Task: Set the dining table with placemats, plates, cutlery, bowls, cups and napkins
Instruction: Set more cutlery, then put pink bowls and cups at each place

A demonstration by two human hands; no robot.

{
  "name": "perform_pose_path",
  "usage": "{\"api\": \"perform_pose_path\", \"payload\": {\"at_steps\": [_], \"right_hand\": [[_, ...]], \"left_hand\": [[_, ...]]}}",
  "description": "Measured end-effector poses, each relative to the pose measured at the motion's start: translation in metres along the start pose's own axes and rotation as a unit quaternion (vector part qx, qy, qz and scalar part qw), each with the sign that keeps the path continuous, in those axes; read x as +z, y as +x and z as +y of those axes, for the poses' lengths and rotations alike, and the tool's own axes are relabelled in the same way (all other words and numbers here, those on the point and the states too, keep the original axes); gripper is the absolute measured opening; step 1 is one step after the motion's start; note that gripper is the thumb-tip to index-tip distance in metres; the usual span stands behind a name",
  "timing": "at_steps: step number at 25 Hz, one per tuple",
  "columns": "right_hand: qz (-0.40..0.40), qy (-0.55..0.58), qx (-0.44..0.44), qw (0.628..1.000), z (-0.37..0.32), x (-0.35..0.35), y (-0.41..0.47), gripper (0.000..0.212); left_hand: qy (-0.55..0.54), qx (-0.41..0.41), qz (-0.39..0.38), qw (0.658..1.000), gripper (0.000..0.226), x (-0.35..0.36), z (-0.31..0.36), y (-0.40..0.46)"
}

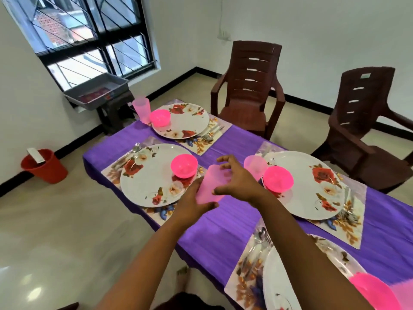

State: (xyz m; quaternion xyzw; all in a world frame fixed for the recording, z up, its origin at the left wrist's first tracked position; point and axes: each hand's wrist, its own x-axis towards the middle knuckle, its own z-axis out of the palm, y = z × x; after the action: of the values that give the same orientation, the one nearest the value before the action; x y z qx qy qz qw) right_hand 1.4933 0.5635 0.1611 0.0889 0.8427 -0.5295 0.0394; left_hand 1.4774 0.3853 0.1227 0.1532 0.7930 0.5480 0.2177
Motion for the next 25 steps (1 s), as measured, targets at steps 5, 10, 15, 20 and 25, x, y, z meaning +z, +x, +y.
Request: {"api": "perform_pose_path", "payload": {"at_steps": [5,10,15,20,25], "right_hand": [[0.061,-0.128,0.002,0.99,0.01,0.012,0.078,0.089],[0.091,-0.17,0.043,0.98,0.028,0.027,0.121,0.092],[0.111,-0.188,0.073,0.973,0.046,0.042,0.13,0.091],[0.112,-0.19,0.088,0.971,0.049,0.048,0.136,0.091],[0.115,-0.215,0.103,0.964,0.051,0.055,0.139,0.089]], "left_hand": [[-0.062,-0.03,-0.029,0.997,0.05,-0.045,0.009,0.085],[-0.06,-0.074,-0.08,0.992,0.044,-0.069,0.006,0.148],[-0.04,-0.096,-0.119,0.987,0.042,-0.073,-0.008,0.174],[-0.033,-0.104,-0.143,0.984,0.038,-0.077,-0.017,0.184],[-0.016,-0.112,-0.149,0.982,0.036,-0.078,-0.023,0.188]]}}
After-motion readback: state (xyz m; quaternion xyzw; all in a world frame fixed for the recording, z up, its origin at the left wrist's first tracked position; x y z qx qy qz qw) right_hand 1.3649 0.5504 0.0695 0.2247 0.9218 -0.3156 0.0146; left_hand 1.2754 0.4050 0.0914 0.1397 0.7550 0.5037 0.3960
